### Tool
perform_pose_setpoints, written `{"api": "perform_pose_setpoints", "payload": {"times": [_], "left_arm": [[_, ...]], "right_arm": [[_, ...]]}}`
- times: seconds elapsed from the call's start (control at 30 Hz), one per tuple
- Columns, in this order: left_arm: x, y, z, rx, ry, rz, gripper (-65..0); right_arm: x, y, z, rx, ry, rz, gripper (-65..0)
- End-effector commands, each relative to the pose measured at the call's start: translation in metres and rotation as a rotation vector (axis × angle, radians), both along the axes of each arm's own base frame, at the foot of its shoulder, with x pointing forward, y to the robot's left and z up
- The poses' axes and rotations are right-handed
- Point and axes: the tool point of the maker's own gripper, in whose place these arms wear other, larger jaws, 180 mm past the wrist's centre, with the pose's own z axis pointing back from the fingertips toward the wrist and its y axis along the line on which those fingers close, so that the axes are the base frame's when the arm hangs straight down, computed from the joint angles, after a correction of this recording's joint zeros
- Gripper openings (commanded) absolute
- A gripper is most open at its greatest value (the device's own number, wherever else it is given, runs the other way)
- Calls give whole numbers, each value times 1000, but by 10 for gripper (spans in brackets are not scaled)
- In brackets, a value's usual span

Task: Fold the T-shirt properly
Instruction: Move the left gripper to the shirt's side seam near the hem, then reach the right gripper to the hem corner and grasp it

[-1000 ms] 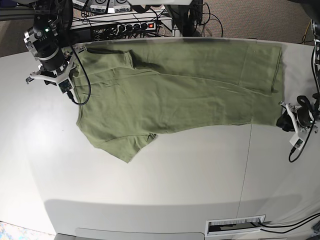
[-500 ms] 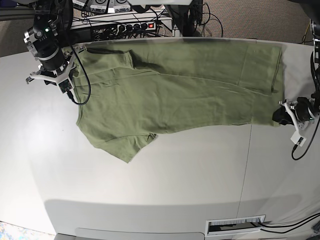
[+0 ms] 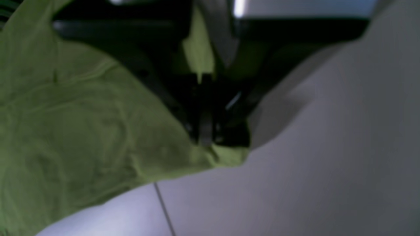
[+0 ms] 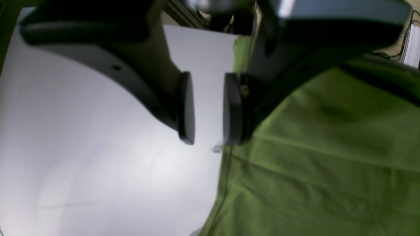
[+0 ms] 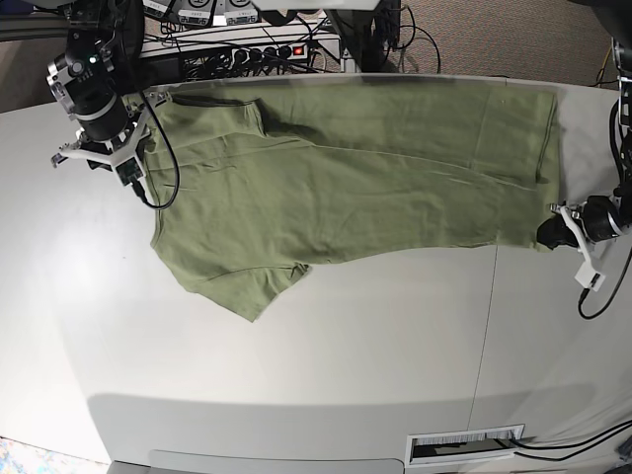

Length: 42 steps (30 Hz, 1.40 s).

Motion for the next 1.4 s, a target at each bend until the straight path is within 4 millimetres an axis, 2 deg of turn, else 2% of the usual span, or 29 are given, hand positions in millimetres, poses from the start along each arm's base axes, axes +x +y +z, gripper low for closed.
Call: {"api": "perform_pose_setpoints", "payload": {"times": [0.0, 0.13, 0.2, 0.33, 0.4, 0.43, 0.53, 0.73, 0.87, 0.97, 1.0, 1.13, 1.23, 1.37], "left_arm": [[15, 9, 22, -7, -63, 18, -650], [11, 4, 22, -14, -35, 1, -650], [8, -1, 23, -26, -10, -18, -650], [4, -8, 25, -59, 15, -31, -650], [2, -8, 23, -61, 20, -30, -650], [1, -8, 22, -61, 24, -30, -650], [-7, -8, 15, -58, 51, -33, -650], [-12, -8, 11, -58, 63, -33, -650], [-13, -8, 10, -55, 70, -36, -650], [-13, -8, 10, -56, 69, -35, -650], [-13, -8, 10, -55, 69, -35, -650], [-13, -8, 10, -55, 69, -35, -650], [-13, -8, 10, -55, 69, -35, -650], [-13, -8, 10, -56, 69, -35, -650]], "right_arm": [[13, 4, 15, 13, -75, 10, -488], [41, 17, 24, 103, -177, -16, -488], [55, 18, 14, 156, -187, -46, -488], [83, 9, -17, 234, -142, -116, -488], [97, 3, -25, 253, -129, -140, -483], [105, 1, -26, 262, -129, -149, -459], [127, -3, -24, 289, -136, -170, -408], [170, -11, -23, 331, -149, -203, -403], [195, -14, -13, 342, -191, -201, -403], [214, -6, 10, 391, -287, -165, -403], [218, -5, 11, 394, -282, -165, -403], [235, 5, -14, 416, -199, -156, -403], [248, 24, -33, 437, -128, -123, -403], [264, 52, -38, 415, -72, -39, -403]]}}
